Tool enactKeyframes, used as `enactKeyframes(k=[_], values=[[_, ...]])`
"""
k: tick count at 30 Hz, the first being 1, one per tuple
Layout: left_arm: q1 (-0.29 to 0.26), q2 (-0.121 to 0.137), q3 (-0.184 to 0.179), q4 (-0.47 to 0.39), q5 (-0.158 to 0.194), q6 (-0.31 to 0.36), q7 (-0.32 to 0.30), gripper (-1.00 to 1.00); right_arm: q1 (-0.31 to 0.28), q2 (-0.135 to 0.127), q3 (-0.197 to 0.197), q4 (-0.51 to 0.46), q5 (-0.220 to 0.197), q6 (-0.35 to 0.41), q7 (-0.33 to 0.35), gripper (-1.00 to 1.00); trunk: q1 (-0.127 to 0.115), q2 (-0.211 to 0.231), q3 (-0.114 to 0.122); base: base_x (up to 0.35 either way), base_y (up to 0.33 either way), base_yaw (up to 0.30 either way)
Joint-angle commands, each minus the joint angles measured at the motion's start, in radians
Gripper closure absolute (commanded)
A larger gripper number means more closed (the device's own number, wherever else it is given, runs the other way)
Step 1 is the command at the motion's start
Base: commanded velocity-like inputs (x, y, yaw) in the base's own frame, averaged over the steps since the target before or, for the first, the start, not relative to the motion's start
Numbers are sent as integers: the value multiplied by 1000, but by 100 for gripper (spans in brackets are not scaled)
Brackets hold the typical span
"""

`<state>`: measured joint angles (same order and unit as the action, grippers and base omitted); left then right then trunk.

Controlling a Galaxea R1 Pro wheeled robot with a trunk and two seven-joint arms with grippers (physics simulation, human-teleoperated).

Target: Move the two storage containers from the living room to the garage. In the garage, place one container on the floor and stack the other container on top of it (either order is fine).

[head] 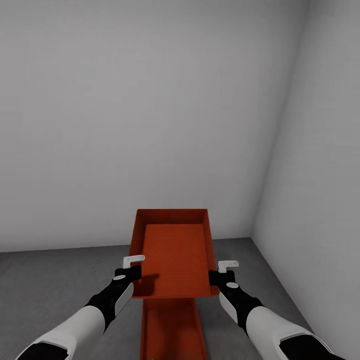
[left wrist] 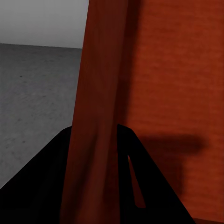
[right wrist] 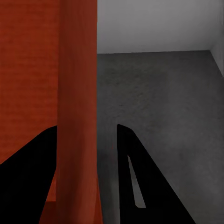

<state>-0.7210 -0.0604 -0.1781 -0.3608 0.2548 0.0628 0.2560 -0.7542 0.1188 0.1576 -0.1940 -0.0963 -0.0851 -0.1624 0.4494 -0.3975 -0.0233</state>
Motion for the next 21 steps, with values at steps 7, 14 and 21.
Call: enactKeyframes(k=[7, 14, 21], values=[[-2, 8, 7, -5, -14, -18, 12, 100, -1, -1, 11, 4, -19, -4, -5, 100, 1, -3, -13, 0, 0, 0], [-2, 8, 6, -5, -14, -18, 12, 100, -1, -1, 11, 4, -19, -4, -5, 100, 1, -3, -24, 0, 0, 0], [-2, 8, 6, -6, -14, -18, 12, 100, -1, -1, 11, 4, -19, -4, -5, 100, 1, -3, -35, 0, 0, 0]])
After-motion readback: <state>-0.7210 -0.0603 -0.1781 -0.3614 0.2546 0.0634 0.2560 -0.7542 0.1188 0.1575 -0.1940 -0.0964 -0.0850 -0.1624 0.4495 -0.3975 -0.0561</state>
